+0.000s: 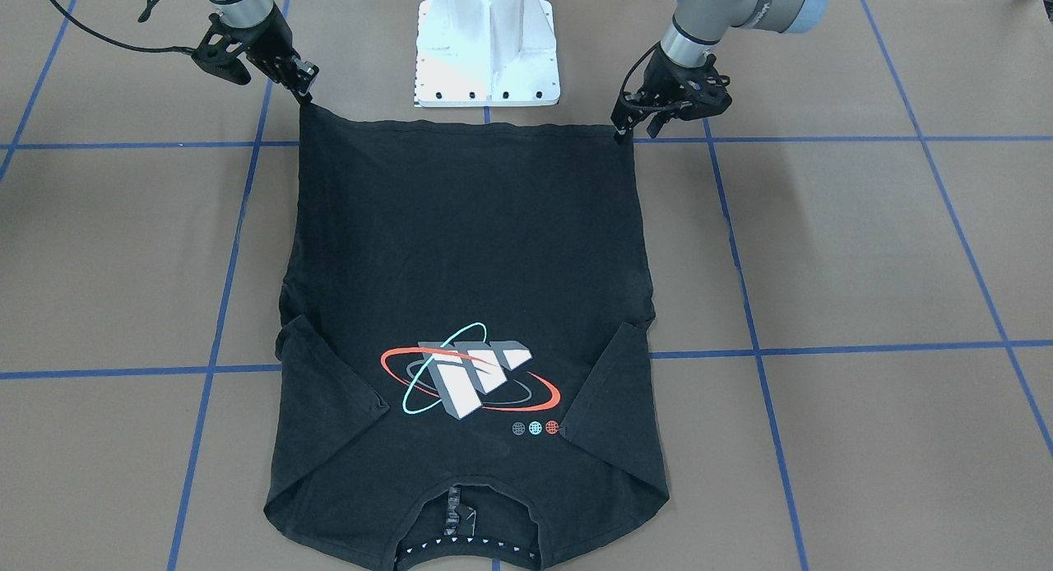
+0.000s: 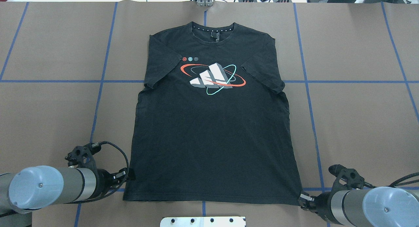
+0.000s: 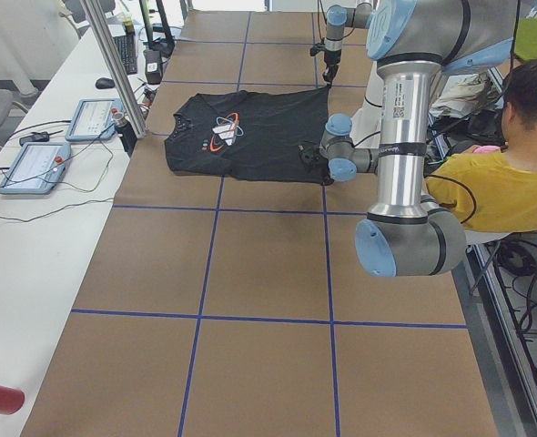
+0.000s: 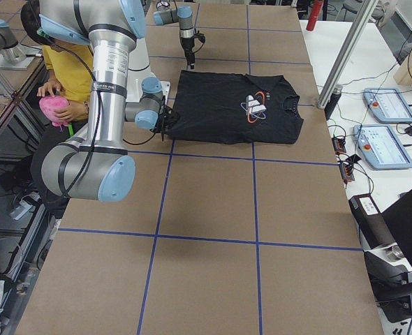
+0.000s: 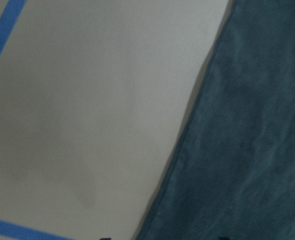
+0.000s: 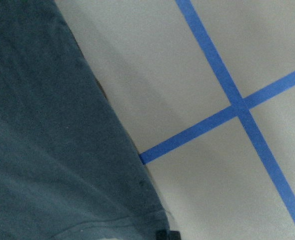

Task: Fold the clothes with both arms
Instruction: 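Move the left gripper to the other near hem corner, then grasp both near hem corners with the left and right grippers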

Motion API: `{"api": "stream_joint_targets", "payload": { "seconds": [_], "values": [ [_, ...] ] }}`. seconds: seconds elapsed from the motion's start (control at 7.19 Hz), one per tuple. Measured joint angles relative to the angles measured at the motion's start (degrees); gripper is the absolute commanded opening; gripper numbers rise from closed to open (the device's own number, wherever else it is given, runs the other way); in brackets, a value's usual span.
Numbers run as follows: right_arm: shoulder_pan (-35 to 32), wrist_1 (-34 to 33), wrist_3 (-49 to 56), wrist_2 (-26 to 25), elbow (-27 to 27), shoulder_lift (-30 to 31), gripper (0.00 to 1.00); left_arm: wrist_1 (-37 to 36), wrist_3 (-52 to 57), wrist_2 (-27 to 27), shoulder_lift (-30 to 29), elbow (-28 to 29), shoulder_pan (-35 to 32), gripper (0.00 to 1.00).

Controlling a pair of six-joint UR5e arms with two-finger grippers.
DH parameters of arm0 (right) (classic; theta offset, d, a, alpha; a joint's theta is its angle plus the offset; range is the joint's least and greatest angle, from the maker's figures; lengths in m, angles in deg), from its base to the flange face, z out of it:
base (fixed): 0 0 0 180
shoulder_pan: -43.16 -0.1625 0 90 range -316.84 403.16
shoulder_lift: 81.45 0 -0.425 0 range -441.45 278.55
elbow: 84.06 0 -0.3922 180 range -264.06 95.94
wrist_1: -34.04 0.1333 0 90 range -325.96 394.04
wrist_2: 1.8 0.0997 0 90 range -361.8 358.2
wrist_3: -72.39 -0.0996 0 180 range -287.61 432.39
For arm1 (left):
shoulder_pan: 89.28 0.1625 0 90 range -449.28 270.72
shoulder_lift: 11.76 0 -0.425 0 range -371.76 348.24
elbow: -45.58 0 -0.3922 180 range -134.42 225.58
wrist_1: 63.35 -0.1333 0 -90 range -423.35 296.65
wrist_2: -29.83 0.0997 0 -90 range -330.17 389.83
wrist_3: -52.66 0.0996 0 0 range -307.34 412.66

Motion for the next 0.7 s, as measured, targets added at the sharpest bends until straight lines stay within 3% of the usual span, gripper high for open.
{"api": "stream_joint_targets", "payload": {
  "seconds": [0.56, 0.7],
  "values": [
    [-0.3, 0.0, 0.1, 0.0, 0.0, 0.0, 0.0, -1.1, -0.2, 0.2, -0.1, 0.3, 2.3, 0.53],
    [-0.4, 0.0, 0.1, 0.0, 0.0, 0.1, 0.0, -1.1, -0.2, 0.2, -0.1, 0.4, 2.5, 0.39]
  ]
}}
